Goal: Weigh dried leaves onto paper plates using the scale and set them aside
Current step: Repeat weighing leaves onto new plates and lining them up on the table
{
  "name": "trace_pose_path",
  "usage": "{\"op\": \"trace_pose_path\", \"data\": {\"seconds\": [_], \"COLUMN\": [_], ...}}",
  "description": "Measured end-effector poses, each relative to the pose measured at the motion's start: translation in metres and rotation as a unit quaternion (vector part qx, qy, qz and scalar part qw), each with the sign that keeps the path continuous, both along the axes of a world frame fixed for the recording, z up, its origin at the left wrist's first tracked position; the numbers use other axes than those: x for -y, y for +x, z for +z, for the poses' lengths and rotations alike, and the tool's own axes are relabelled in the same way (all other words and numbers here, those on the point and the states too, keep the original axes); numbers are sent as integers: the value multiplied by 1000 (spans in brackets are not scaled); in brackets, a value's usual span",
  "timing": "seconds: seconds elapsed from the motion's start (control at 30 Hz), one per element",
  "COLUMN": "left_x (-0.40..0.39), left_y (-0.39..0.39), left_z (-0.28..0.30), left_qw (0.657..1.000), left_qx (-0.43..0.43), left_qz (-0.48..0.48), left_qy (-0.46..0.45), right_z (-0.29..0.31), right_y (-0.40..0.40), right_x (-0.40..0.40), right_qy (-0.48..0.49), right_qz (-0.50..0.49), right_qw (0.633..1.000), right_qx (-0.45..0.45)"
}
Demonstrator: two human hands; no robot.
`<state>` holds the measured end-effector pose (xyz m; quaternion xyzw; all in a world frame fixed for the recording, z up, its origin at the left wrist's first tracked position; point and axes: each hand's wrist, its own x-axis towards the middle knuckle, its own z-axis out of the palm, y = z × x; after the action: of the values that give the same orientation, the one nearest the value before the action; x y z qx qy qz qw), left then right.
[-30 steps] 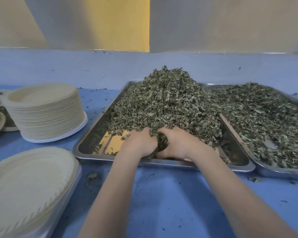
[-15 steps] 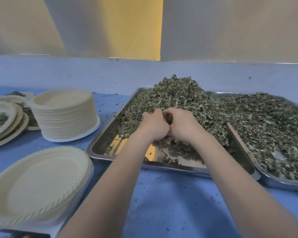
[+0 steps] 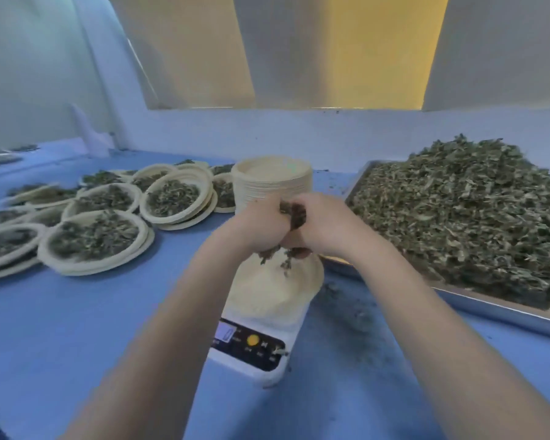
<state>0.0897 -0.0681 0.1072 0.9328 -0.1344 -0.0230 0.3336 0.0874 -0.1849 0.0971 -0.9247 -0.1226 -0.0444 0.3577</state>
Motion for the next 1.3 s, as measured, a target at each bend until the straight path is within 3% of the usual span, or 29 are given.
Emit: {"op": "trace_pose_path", "data": {"seconds": [0.17, 0.33, 0.5, 0.7, 0.83, 0.93, 1.03, 1.17, 1.3], "left_x": [-49, -68, -70, -64, -61, -59, -60, -66, -72], "left_y": [0, 4, 18, 24, 22, 21, 18, 16, 18], "left_z": [-12, -12, -22, -37, -42, -43, -45, -52, -65], "left_qw": [999, 997, 987, 947, 947, 955, 942, 936, 939], "left_qx": [-34, -42, 17, 1, -3, 50, 88, 118, 93], "left_qz": [0, 13, 69, 70, 7, -1, -11, 5, 49], "left_qy": [14, -58, -143, -315, -320, -293, -322, -331, -327], "right_z": [-4, 11, 15, 6, 9, 9, 8, 4, 2], "right_y": [2, 2, 5, 9, 8, 7, 9, 12, 13], "right_x": [-18, -16, -20, -20, -15, -12, -9, -10, -15], "right_qy": [-164, -157, -119, -55, -47, -51, -58, -76, -109], "right_qz": [20, 8, 6, -11, -10, -4, -5, 3, 24], "right_qw": [985, 982, 992, 998, 999, 999, 998, 997, 994], "right_qx": [-54, -107, -37, 25, 20, -3, -12, -23, -20]}}
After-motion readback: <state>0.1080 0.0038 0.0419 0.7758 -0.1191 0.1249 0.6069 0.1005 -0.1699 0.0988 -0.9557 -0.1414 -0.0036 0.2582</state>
